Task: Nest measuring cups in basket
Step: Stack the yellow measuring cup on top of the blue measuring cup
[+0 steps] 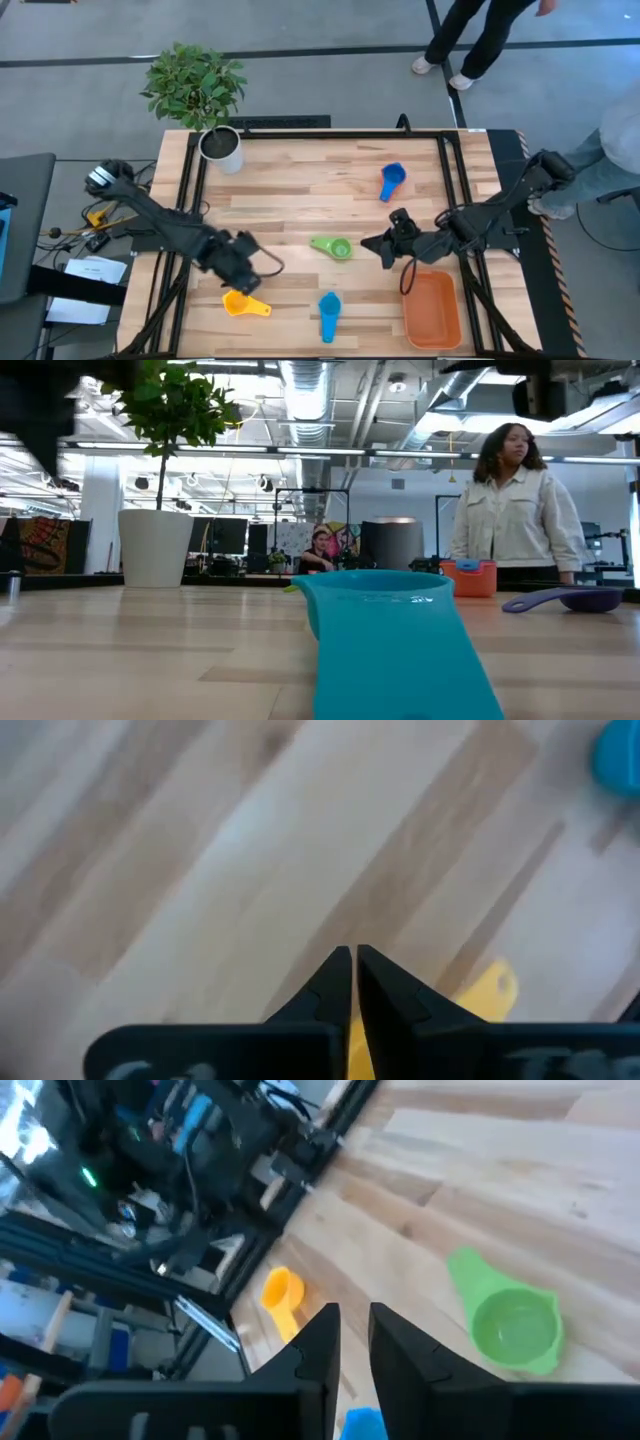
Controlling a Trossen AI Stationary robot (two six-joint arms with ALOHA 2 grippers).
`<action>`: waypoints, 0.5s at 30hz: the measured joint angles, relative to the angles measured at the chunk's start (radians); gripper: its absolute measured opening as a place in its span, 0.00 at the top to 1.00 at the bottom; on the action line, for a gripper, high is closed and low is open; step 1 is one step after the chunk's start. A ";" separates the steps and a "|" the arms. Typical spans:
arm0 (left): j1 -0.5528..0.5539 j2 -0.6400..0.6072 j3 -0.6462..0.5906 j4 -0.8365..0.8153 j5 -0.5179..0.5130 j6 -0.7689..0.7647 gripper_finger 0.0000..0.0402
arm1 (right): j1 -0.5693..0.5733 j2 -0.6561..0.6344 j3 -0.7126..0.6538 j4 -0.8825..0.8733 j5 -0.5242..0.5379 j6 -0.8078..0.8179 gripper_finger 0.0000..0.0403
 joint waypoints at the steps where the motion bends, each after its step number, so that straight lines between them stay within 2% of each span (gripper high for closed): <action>1: -0.027 -0.014 -0.021 0.002 0.002 -0.019 0.95 | -0.008 -0.009 0.000 0.003 0.001 -0.001 0.79; 10: -0.230 -0.024 -0.096 0.047 0.040 -0.067 0.67 | -0.053 -0.049 0.000 -0.004 0.002 -0.023 0.74; 15: -0.259 -0.024 -0.136 0.055 0.017 -0.084 0.59 | -0.057 -0.026 0.000 0.000 0.001 -0.020 0.72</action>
